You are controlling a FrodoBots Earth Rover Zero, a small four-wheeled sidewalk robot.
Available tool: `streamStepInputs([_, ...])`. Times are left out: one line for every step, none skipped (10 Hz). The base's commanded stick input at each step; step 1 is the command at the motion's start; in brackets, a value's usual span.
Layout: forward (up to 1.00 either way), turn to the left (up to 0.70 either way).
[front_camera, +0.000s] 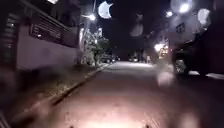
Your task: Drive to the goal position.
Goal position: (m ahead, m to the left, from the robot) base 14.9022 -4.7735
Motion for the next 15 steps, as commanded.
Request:
streamStepInputs([0.70, 0.00])
streamStepInputs([0.70, 0.00])
streamStepInputs([0.70, 0.00])
streamStepInputs([0.70, 0.00])
streamStepInputs([0.70, 0.00])
streamStepInputs([0.70, -0.09])
streamStepInputs([0.70, -0.26])
streamStepInputs([0.70, -0.24])
streamStepInputs([0.70, -0.06])
streamStepInputs([0.70, 0.00])
streamStepInputs([0.70, 0.00])
streamStepInputs([0.70, 0.00])
streamStepInputs([0.70, 0.00])
streamStepInputs([0.70, 0.00])
streamStepInputs([0.70, 0.00])
